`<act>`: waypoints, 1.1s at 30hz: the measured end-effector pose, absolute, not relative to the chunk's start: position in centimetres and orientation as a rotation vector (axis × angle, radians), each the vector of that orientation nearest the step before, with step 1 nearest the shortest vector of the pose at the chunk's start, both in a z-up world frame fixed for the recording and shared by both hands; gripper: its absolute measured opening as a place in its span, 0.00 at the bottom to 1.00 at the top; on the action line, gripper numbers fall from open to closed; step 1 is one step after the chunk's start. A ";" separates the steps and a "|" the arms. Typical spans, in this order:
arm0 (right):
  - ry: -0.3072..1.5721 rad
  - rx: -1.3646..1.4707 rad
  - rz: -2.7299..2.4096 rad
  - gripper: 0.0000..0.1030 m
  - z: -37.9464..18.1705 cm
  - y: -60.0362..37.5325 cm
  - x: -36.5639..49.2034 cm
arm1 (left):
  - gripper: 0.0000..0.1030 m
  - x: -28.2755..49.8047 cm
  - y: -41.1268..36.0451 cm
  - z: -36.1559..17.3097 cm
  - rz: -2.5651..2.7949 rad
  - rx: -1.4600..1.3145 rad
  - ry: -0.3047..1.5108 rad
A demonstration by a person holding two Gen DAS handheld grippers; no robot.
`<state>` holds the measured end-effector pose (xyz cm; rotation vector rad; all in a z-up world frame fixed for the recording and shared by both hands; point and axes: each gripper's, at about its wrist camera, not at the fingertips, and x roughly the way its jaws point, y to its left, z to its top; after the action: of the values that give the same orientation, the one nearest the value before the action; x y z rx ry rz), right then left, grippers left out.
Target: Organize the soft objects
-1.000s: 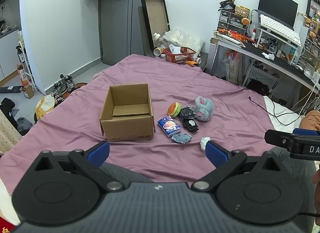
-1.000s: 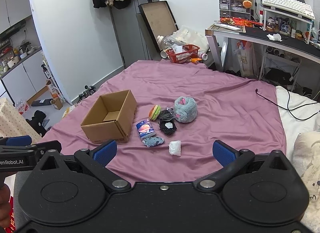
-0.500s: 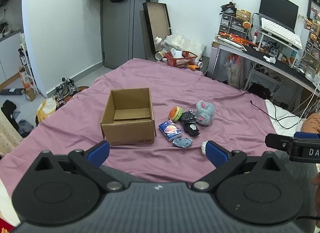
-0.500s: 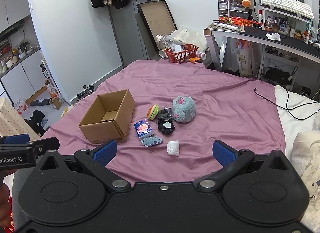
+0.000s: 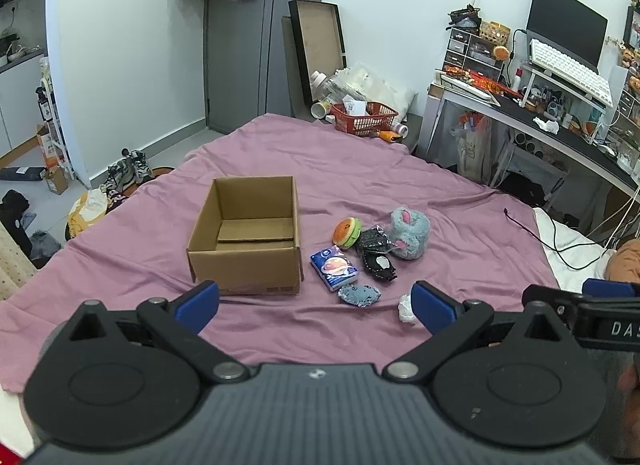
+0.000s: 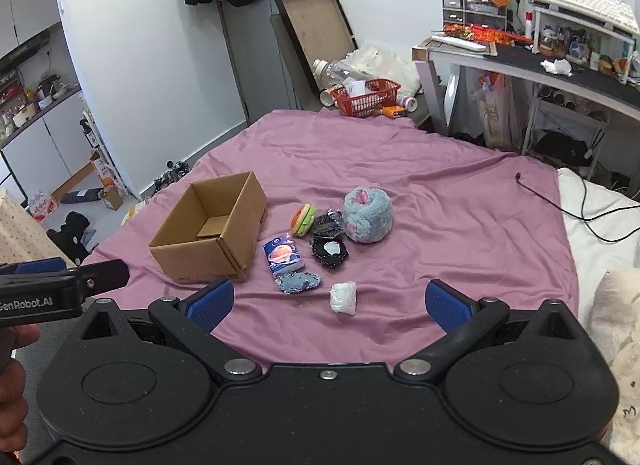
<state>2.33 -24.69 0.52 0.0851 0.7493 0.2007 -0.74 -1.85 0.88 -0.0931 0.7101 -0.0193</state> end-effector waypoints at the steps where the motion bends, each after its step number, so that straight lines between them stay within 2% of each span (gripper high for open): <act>1: 0.754 0.087 0.206 1.00 0.3 -24.8 2.7 | 0.98 -0.4 -2.1 0.6 -0.019 -0.091 0.710; 19: 0.892 0.219 0.230 1.00 -5.0 -27.7 9.4 | 0.96 6.6 -4.6 -3.9 -0.012 -0.087 0.785; 27: 0.960 0.281 0.222 0.99 -7.5 -27.1 12.6 | 0.90 10.3 -3.6 -6.4 0.019 -0.124 0.879; 33: 1.024 0.356 0.184 0.86 -9.7 -26.9 14.7 | 0.82 12.7 -3.4 -8.0 0.016 -0.171 0.908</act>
<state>14.73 -26.93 -9.74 0.3561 1.0237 0.1841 12.66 -3.41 -7.97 -0.1708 0.9083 0.0155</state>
